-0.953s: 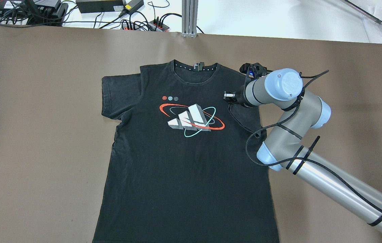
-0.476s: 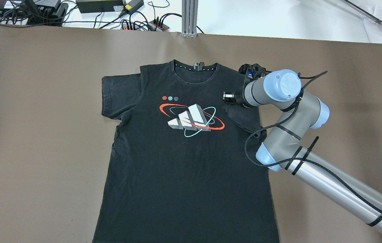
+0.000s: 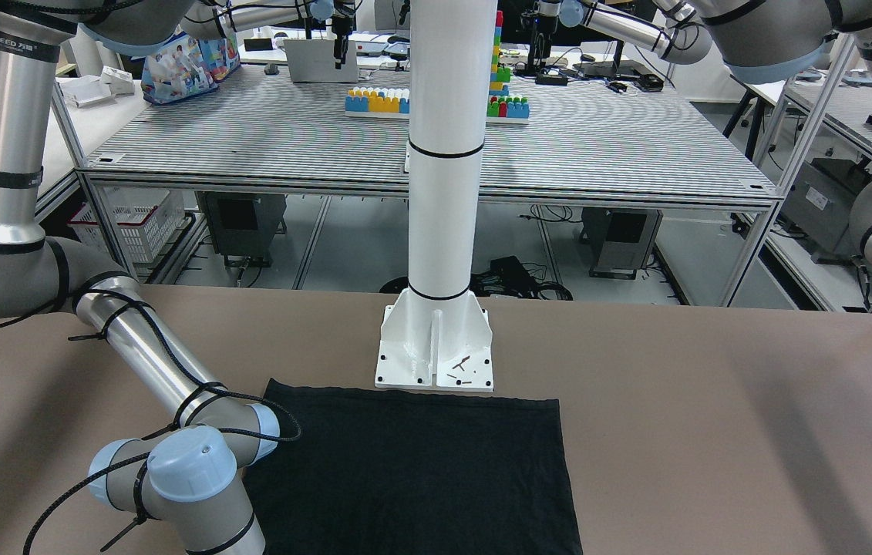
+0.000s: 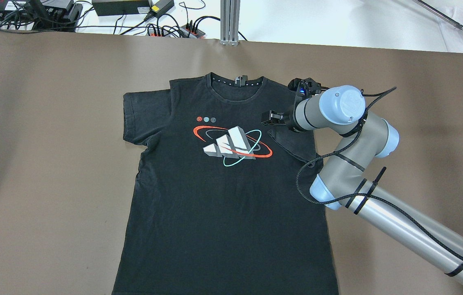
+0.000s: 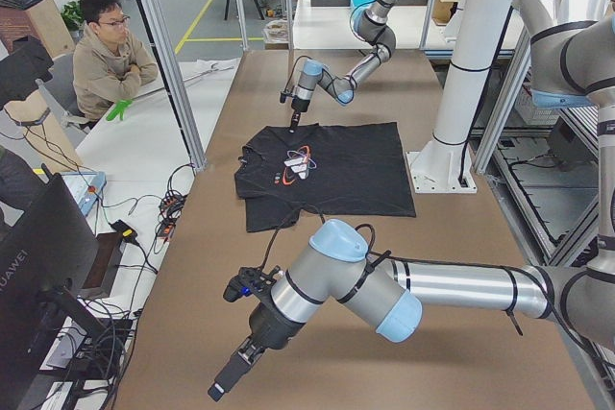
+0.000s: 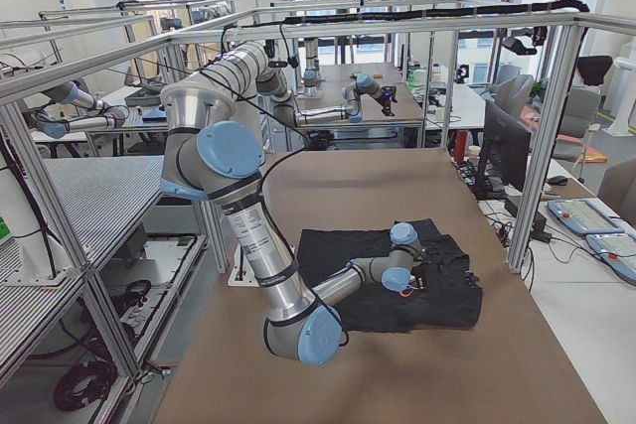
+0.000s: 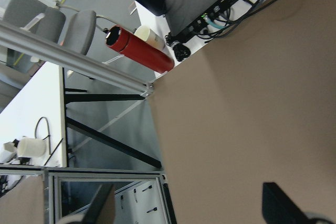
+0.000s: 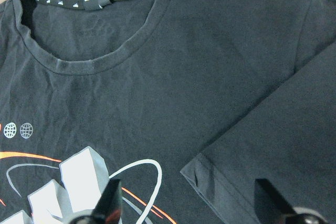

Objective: Fold clothes

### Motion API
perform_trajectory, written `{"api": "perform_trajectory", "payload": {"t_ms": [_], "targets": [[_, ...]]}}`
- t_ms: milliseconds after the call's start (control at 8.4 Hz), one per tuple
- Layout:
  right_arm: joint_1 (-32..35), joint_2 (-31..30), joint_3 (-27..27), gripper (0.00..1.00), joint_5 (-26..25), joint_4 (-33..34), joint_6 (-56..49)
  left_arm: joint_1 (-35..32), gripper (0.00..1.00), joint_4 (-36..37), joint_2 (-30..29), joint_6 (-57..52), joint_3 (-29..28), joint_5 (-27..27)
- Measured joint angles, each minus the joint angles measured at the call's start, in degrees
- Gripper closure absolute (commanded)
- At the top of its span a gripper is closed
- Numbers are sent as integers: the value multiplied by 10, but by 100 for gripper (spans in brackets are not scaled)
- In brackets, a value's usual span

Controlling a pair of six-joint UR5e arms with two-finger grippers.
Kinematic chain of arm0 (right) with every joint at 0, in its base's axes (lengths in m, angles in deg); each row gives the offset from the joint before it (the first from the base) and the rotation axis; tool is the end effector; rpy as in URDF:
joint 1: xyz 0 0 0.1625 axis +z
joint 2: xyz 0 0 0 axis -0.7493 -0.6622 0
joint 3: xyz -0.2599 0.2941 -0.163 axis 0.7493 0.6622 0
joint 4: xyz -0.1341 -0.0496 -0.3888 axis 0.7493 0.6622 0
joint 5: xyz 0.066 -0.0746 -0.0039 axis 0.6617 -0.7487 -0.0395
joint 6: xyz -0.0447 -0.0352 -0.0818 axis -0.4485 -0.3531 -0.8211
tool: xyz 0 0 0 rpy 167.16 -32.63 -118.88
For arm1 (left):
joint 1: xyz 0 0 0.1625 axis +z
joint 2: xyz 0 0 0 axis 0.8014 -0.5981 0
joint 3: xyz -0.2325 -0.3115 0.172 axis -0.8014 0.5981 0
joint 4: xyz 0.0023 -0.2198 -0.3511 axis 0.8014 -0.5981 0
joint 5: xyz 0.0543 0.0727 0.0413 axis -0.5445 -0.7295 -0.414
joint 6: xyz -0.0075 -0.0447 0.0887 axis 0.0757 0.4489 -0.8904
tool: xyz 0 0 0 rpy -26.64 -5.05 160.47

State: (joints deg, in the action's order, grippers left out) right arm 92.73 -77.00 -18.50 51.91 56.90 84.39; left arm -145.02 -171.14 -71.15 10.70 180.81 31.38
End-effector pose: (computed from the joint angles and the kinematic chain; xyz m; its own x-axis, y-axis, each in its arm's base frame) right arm -0.4554 -0.5877 0.3050 0.4810 -0.0051 0.8767 -0.3294 0.9257 0.1861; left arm -0.1174 -0.5584 0.5396 0.9493 0.2149 -0.2296 -0.0209 0.7714 0.6360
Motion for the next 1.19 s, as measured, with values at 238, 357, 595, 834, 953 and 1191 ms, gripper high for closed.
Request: {"api": "perform_trajectory", "payload": {"t_ms": [238,357,595,834,953,1191], "targets": [[0,-2,-4,5,-1,0,4,51,0,18,-33,103,0,78],[0,-6,-7,5,-1,0,5,84,1,20,-55,155,-1,111],[0,-20,-23,5,-1,0,6,165,5,20,-121,270,-18,142],[0,-25,-31,5,-1,0,6,210,23,19,-203,312,-92,154],[-1,-24,-32,5,-1,0,6,228,29,16,-251,325,-144,169],[-1,-23,-35,5,-1,-1,7,266,31,-9,-309,344,-222,185]]}}
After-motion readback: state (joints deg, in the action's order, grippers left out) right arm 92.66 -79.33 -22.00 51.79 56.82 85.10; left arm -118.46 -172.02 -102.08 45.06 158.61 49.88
